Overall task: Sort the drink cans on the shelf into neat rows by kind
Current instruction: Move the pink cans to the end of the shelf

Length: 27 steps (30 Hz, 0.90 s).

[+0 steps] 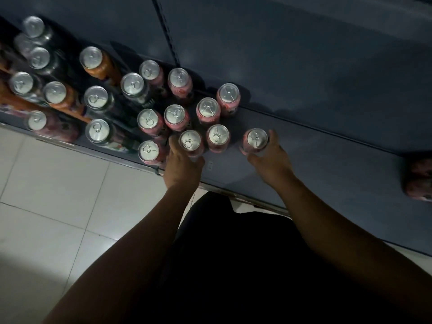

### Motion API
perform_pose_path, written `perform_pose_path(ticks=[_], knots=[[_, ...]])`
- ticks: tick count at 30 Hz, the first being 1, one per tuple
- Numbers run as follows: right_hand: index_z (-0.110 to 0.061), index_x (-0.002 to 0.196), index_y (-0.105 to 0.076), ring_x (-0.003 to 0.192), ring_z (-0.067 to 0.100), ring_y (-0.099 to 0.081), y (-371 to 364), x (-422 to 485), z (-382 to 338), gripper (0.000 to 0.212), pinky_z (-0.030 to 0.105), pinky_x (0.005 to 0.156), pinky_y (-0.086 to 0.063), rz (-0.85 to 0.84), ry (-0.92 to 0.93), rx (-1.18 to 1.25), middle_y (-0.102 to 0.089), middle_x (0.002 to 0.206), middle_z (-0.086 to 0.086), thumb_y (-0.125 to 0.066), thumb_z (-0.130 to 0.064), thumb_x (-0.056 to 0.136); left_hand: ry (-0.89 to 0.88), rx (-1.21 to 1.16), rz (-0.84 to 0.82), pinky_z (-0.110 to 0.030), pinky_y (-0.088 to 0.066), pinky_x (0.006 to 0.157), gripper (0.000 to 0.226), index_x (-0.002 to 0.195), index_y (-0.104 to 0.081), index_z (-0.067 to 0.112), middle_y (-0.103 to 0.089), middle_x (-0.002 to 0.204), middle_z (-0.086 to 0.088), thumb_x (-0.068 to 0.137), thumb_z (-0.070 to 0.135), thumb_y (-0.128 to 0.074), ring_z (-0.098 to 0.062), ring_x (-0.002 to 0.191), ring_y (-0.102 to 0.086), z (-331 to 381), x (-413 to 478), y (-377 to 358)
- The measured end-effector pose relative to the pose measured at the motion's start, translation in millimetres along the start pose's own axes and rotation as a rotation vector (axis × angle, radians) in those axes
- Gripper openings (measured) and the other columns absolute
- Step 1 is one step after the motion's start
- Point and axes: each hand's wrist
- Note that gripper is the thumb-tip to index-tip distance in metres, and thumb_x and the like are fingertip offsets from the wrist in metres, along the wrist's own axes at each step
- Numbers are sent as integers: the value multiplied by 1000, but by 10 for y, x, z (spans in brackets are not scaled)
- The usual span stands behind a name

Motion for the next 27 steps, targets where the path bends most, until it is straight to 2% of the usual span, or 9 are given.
perform_pose_path(ticks=[4,9,11,14,16,19,22,24,27], knots=[[-24,151,-33,114,25,-62,-139,260,44,86,26,85,-44,33,-21,85,-64,131,2,-79,-31,79,93,-221,-14,-35,-48,91,80,141,-40,18,-64,130,-4,75,24,-83,-29,117,-61,-47,197,-116],[-25,141,-45,97,14,-60,-183,363,140,78,20,76,-42,27,13,184,-65,114,-6,-86,-23,75,157,-433,-28,-34,-51,96,79,134,-47,26,-68,120,4,68,19,-90,-18,111,-63,-106,329,-248],[-25,136,-49,100,16,-66,-224,383,164,80,25,83,-50,20,-5,248,-69,113,-7,-90,-24,68,155,-540,-44,-29,-52,92,80,135,-46,23,-68,118,3,69,9,-90,-14,108,-65,-116,342,-267],[-25,132,-53,105,19,-69,-290,457,257,85,45,98,-55,-9,1,341,-72,112,-5,-92,-29,57,129,-618,-64,-31,-55,92,77,131,-49,22,-69,116,1,68,3,-89,-11,104,-66,-150,345,-270],[-24,125,-57,102,17,-70,-303,495,295,76,45,98,-56,-23,20,362,-73,109,-5,-93,-21,58,123,-636,-64,-34,-57,93,74,128,-53,21,-71,114,0,67,6,-90,-12,103,-67,-161,330,-244],[-24,123,-63,100,13,-70,-230,465,216,71,33,90,-57,-24,-21,409,-73,109,-5,-93,-22,58,126,-632,-25,-29,-56,89,69,125,-58,25,-72,110,6,66,14,-93,-9,100,-69,-152,254,-154],[-20,106,-71,89,12,-71,-157,373,138,40,25,75,-54,-23,-70,540,-75,97,-3,-86,-12,70,114,-657,-17,-29,-57,87,69,125,-58,25,-72,111,6,67,15,-92,-10,101,-69,-147,120,-42],[-21,99,-71,79,12,-70,-107,252,105,30,29,72,-55,-15,-65,645,-74,89,-3,-83,-18,71,109,-699,-13,-27,-57,83,67,128,-58,19,-72,112,3,70,11,-90,-11,100,-69,-129,32,48],[-24,109,-67,84,17,-69,21,94,62,33,38,77,-57,-89,-94,763,-73,96,1,-79,-30,79,85,-783,-35,-31,-58,90,59,129,-60,13,-73,115,-2,76,6,-84,-16,103,-70,-51,-95,178]])
Point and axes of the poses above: each hand's wrist, its own x-axis towards the middle knuckle, its own y-axis out of the back of the hand, z = x × y
